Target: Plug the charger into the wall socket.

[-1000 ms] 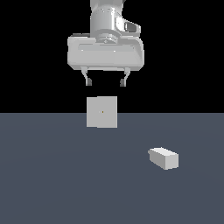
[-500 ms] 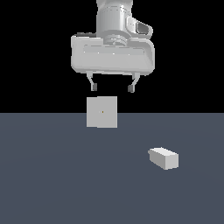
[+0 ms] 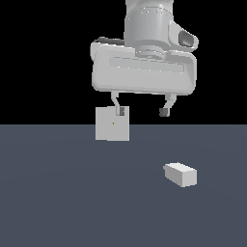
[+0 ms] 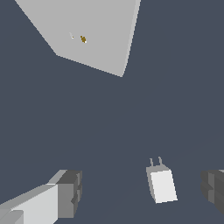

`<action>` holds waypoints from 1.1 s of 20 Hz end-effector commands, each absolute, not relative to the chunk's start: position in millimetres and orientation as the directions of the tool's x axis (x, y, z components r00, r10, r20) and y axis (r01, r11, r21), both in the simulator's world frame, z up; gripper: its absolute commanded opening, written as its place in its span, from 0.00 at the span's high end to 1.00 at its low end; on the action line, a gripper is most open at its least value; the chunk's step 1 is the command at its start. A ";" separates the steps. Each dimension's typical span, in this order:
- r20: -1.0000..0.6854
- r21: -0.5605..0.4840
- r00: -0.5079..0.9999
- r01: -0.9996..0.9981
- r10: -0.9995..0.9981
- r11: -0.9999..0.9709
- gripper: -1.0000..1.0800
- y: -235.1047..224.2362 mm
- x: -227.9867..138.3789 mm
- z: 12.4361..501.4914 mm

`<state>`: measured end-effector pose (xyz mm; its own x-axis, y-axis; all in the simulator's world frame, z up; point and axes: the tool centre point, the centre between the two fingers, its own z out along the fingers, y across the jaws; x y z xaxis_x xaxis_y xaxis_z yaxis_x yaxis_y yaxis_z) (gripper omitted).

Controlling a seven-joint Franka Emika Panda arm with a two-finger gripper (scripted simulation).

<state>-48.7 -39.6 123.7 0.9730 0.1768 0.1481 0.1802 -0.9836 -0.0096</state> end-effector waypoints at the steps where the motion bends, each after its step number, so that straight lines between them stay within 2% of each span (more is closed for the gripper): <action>1: 0.166 -0.007 0.966 0.204 0.200 -0.979 0.04 -49.3 -56.4 114.1; 22: 0.249 0.000 0.917 0.321 0.311 -0.947 0.04 -98.0 -83.1 63.4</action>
